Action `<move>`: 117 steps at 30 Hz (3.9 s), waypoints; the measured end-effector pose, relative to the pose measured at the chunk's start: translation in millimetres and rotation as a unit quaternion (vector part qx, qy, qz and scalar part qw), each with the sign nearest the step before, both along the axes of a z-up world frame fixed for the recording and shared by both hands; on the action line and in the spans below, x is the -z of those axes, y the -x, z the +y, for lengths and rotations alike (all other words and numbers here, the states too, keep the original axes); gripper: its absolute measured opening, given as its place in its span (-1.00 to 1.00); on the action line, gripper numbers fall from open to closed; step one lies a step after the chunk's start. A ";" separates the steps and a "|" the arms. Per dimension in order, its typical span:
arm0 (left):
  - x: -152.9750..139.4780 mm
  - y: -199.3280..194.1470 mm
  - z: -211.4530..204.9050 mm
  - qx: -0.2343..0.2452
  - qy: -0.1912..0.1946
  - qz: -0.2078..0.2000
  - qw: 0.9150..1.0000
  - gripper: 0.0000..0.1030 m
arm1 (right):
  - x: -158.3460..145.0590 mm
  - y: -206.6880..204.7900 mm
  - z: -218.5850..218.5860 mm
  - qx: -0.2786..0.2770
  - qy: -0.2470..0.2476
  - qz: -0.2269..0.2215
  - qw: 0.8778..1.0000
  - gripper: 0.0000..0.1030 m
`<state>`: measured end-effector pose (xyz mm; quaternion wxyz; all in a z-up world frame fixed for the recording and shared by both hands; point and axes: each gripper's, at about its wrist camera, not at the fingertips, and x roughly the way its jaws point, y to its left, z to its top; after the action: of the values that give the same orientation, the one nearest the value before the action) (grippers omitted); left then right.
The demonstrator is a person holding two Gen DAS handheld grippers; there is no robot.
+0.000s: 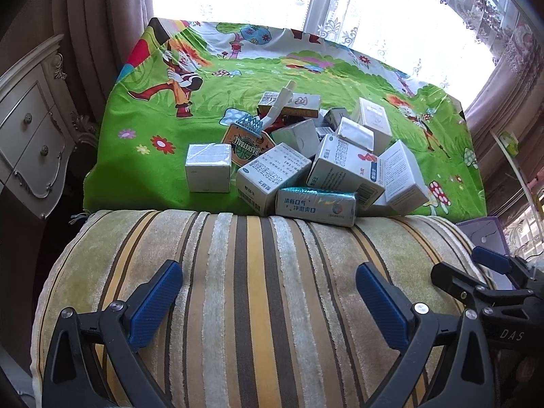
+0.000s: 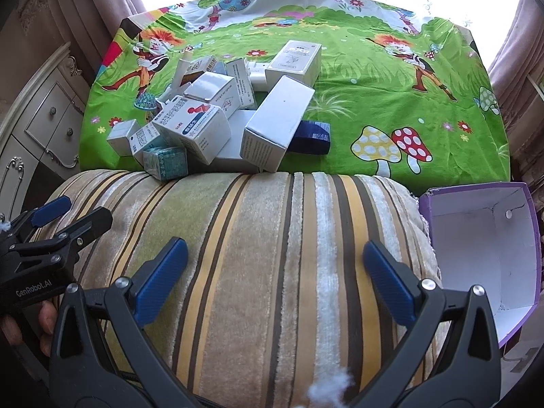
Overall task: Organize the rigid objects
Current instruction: 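Reach into the pile and grasp the toy basketball hoop with the left tool, then grasp a long white box with the right tool while the left tool lifts the hoop, then carry the white box and the hoop over the open purple box with both tools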
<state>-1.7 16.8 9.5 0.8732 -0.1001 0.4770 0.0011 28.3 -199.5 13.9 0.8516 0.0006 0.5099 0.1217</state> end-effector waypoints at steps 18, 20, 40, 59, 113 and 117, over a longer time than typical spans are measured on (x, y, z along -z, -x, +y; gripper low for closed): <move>4.7 -99.7 66.2 -0.038 0.192 0.025 0.980 -0.03 | -11.7 -66.3 2.9 0.013 -0.039 -0.025 0.999 1.00; 15.0 -113.8 72.7 -0.047 0.226 0.041 0.972 -0.12 | -9.1 -72.0 2.3 0.017 -0.041 -0.021 0.999 1.00; 35.1 -185.6 70.0 -0.052 0.227 0.069 0.970 -0.67 | 13.9 -95.4 7.1 -0.004 -0.071 0.027 0.997 -0.16; 5.7 -215.0 76.7 -0.079 0.160 0.014 0.984 -0.68 | 12.1 -89.4 5.5 -0.010 -0.074 0.014 0.997 -0.16; -38.9 -109.4 -174.5 0.207 0.320 0.009 0.924 -0.88 | -9.3 22.4 -243.9 0.218 -0.077 -0.050 0.972 -0.23; -34.7 -95.3 -218.9 0.248 0.308 0.031 0.918 -0.88 | -3.8 35.8 -270.5 0.249 -0.068 -0.049 0.965 -0.23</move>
<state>93.6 -202.1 44.2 0.7566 -0.2422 0.4899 -0.3591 -7.5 -470.1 17.7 0.8767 0.1797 0.4421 -0.0604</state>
